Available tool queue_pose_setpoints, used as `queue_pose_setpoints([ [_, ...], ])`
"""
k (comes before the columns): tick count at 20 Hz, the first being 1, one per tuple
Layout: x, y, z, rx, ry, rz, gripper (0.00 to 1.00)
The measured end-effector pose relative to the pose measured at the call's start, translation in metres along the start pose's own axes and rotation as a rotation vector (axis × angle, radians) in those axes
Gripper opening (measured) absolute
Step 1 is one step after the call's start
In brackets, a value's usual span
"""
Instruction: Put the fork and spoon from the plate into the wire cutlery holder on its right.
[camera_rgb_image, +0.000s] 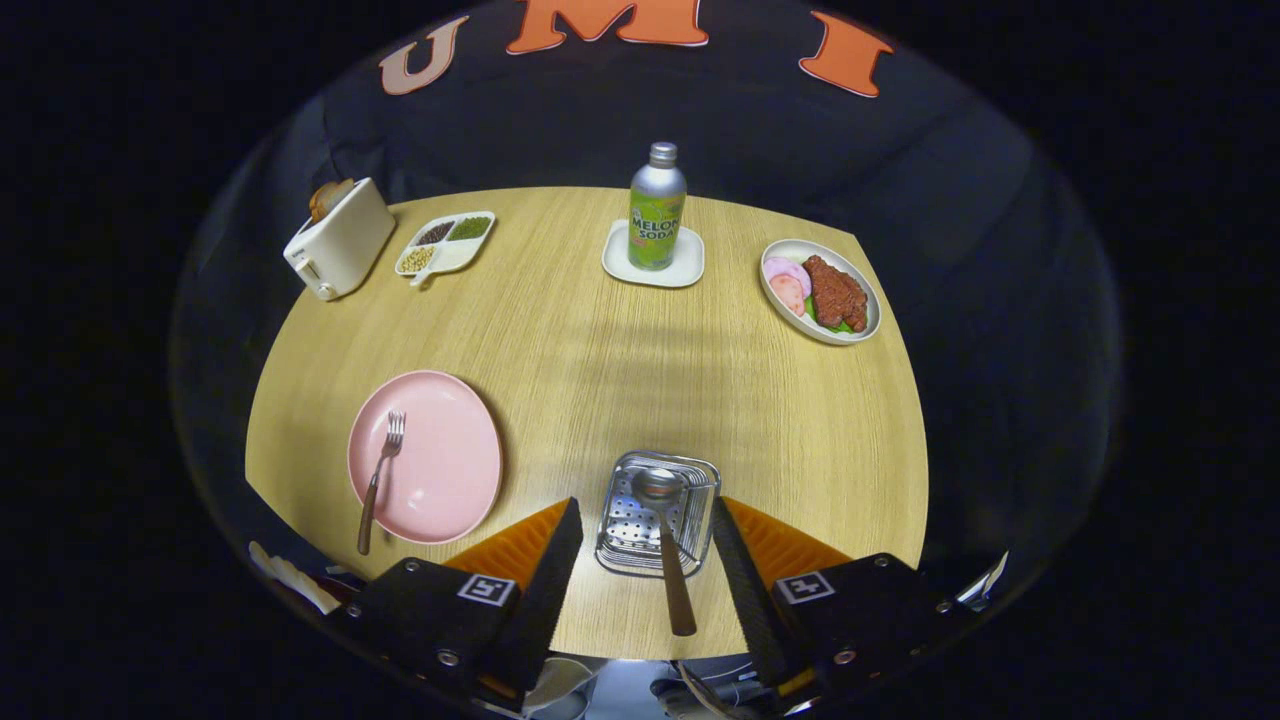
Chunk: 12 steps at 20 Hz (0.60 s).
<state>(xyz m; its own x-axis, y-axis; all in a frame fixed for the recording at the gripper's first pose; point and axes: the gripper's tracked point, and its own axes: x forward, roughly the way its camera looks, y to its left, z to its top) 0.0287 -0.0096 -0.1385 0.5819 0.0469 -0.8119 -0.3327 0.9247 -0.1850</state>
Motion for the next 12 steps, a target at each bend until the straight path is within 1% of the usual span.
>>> queue_pose_setpoints([
  [2, -0.008, 0.006, 0.006, 0.018, -0.042, 0.006, 0.96],
  [3, -0.01, 0.011, 0.01, 0.022, -0.07, 0.005, 0.99],
  [6, -0.02, 0.027, 0.017, 0.029, -0.143, 0.011, 0.99],
  [9, -0.025, 0.057, 0.027, 0.068, -0.219, 0.053, 0.99],
  [12, -0.02, 0.085, 0.037, 0.081, -0.284, 0.081, 0.99],
])
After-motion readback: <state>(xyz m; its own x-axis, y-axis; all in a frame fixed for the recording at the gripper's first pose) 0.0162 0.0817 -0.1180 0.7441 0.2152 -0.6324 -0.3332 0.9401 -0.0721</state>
